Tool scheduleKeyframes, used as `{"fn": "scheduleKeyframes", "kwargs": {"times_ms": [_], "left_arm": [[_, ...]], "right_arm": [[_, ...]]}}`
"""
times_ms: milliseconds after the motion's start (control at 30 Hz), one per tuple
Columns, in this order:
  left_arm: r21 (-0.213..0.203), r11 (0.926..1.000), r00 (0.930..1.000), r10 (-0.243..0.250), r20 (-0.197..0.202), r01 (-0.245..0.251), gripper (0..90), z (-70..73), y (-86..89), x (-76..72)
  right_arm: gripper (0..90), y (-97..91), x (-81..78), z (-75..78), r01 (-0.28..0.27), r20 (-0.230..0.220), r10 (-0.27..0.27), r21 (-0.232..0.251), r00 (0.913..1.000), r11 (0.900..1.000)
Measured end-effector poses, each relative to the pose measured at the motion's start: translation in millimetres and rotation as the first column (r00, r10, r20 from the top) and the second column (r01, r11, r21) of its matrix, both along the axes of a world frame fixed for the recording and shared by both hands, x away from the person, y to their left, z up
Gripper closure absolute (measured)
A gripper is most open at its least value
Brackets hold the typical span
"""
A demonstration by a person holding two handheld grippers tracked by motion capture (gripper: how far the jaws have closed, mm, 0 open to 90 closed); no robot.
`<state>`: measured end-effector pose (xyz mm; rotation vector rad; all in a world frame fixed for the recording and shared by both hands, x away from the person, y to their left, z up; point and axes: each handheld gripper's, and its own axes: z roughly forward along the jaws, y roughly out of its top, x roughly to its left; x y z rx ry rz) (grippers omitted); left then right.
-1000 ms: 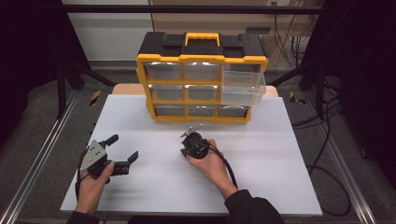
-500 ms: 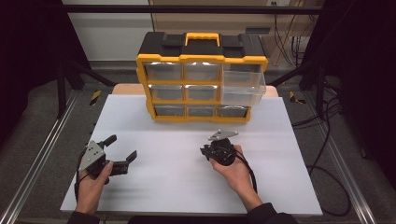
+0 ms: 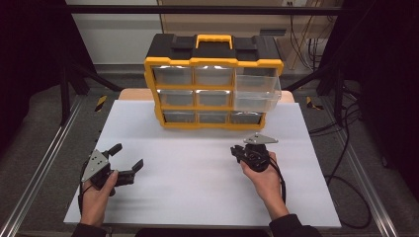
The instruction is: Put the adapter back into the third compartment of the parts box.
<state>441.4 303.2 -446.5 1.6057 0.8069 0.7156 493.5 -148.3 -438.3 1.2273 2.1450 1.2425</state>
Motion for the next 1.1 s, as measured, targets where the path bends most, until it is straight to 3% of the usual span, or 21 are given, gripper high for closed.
{"fn": "scheduleKeyframes", "kwargs": {"times_ms": [500, 700, 1100], "left_arm": [[-0.021, 0.9997, 0.9998, -0.008, -0.017, 0.007, 1.2, 0.3, -1.9, 0.8], [-0.028, 0.9996, 0.9999, -0.007, -0.008, 0.007, 1.2, 1.9, -1.0, 1.3], [-0.029, 0.9996, 1.0, -0.003, -0.004, 0.003, 1.2, 2.5, -0.7, 0.6]], "right_arm": [[76.3, 0.0, -6.5, 6.0, -0.001, 0.091, 0.0, 0.012, 0.9958, 0.9999], [76.3, -4.1, -10.7, 16.1, 0.004, 0.152, -0.012, 0.051, 0.9884, 0.9987], [76.3, -9.3, -16.7, 25.5, 0.017, 0.206, -0.036, 0.09, 0.978, 0.9958]]}}
